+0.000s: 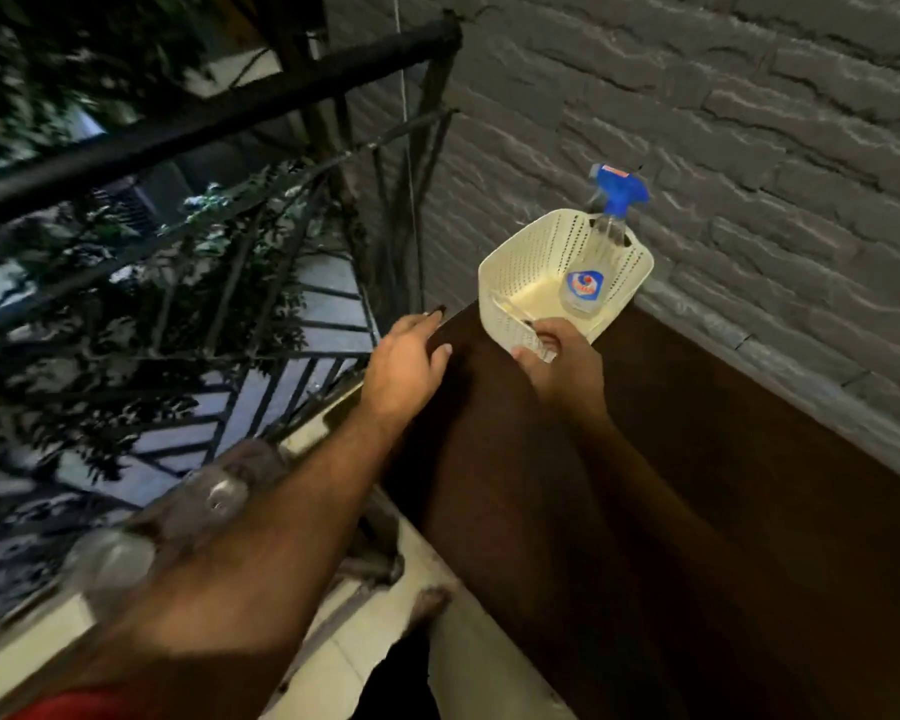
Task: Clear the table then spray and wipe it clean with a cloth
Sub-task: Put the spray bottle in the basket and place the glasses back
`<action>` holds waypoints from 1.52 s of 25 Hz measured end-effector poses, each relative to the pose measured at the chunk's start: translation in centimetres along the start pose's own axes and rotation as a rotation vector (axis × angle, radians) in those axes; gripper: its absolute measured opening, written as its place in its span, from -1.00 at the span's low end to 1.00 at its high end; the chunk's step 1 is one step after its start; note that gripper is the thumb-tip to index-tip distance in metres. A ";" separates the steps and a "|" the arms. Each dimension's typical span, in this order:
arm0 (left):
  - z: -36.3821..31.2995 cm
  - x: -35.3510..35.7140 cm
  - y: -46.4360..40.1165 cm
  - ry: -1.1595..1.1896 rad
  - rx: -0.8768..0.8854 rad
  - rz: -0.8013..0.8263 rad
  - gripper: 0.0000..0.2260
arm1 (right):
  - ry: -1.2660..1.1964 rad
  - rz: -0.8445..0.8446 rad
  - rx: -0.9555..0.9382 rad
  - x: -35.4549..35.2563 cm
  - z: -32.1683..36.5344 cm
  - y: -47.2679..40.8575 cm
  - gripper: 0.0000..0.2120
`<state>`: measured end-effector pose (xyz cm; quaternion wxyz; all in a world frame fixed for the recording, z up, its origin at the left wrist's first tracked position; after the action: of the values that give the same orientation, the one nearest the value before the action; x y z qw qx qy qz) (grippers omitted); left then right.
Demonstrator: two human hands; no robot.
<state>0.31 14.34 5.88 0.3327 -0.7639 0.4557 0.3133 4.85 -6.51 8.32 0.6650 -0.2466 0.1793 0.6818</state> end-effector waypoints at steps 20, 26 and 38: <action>38.0 -18.7 31.7 -0.153 -0.794 -0.037 -0.44 | 0.193 0.776 -0.327 35.8 8.9 26.0 -0.62; 48.6 -14.7 27.8 -0.198 -0.854 0.086 -0.01 | 0.334 0.717 -0.449 47.5 8.6 23.1 -0.38; 55.3 -10.0 27.7 -0.199 -0.846 0.065 -0.07 | 0.536 0.603 -0.683 57.5 1.9 23.5 -0.30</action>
<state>-38.32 53.07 -24.62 0.0225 -0.7842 0.2770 0.5547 -18.42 40.43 -25.08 0.2519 -0.5525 0.1735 0.7754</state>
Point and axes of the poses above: each hand's wrist, its own y-axis away from the middle knuckle, its own x-axis out of the palm, z = x × y, the point moved 8 cm from there along -y, towards the middle knuckle, and after that the axes turned 5 degrees about -z, right-handed, at the moved point
